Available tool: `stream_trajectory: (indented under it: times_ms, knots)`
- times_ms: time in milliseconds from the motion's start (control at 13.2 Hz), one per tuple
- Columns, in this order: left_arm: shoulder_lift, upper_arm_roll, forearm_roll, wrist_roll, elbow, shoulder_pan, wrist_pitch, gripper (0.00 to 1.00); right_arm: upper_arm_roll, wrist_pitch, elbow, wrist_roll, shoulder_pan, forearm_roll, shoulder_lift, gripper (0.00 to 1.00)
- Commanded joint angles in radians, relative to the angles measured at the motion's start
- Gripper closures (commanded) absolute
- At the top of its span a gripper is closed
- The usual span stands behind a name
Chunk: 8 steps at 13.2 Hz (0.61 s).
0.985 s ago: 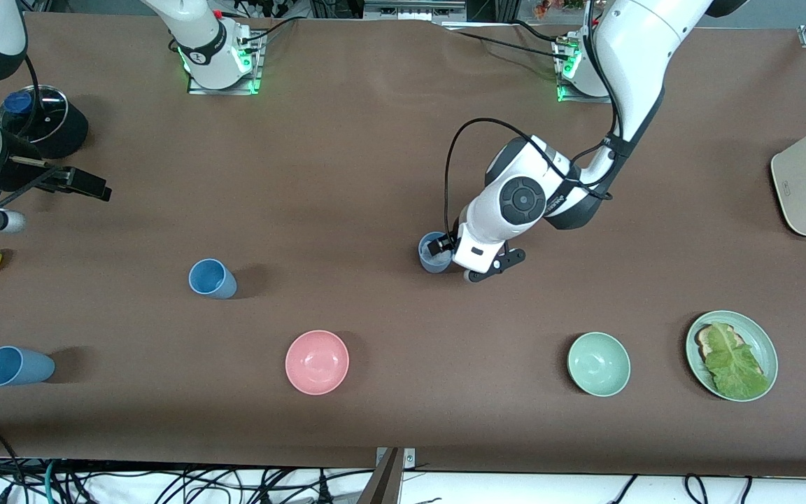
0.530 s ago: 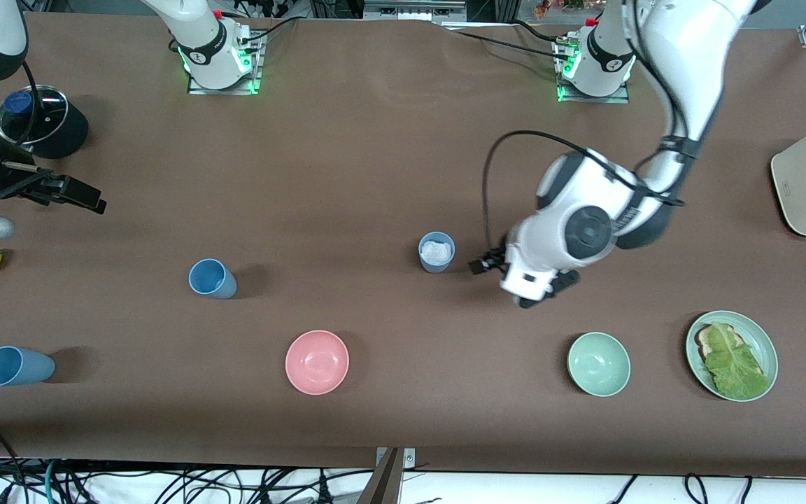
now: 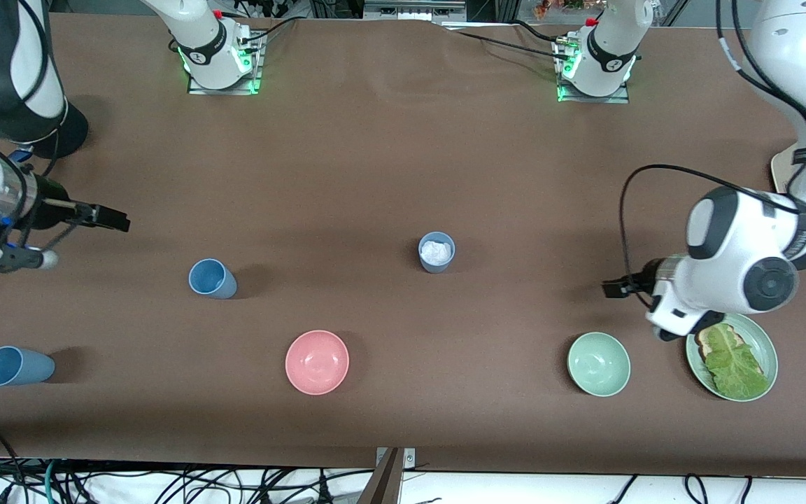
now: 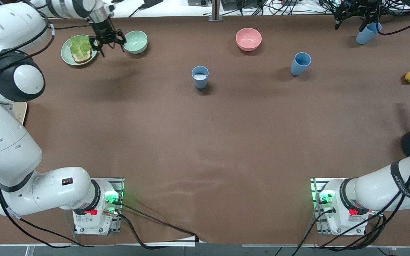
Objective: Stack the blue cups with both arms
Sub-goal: 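Open the left gripper and withdraw while the right gripper starts reaching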
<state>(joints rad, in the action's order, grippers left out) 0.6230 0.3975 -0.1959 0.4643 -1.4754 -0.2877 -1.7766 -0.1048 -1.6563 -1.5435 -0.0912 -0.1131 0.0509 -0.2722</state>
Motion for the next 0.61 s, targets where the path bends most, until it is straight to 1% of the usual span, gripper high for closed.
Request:
stream_trajectory:
  times_ms: [0,152,303,379,530]
  knots:
    - [-0.014,0.02,-0.069,-0.137,0.021,-0.076,0.028,0.0,0.004,-0.017,0.011,0.048,-0.005,-0.005,-0.004,0.0]
    - [-0.02,0.018,-0.071,-0.219,0.023,-0.125,0.069,0.0,0.007,-0.048,0.011,0.083,-0.008,-0.011,-0.024,0.0]
    - [-0.042,0.018,-0.071,-0.301,0.027,-0.166,0.075,0.0,0.013,-0.065,0.011,0.088,-0.02,-0.026,-0.056,0.0]
    - [-0.046,0.018,-0.072,-0.335,0.041,-0.185,0.078,0.0,0.013,-0.092,0.011,0.088,-0.028,-0.045,-0.083,0.0]
    - [-0.058,0.021,-0.073,-0.374,0.043,-0.189,0.106,0.0,0.013,-0.173,0.011,0.09,-0.046,-0.051,-0.154,0.0]
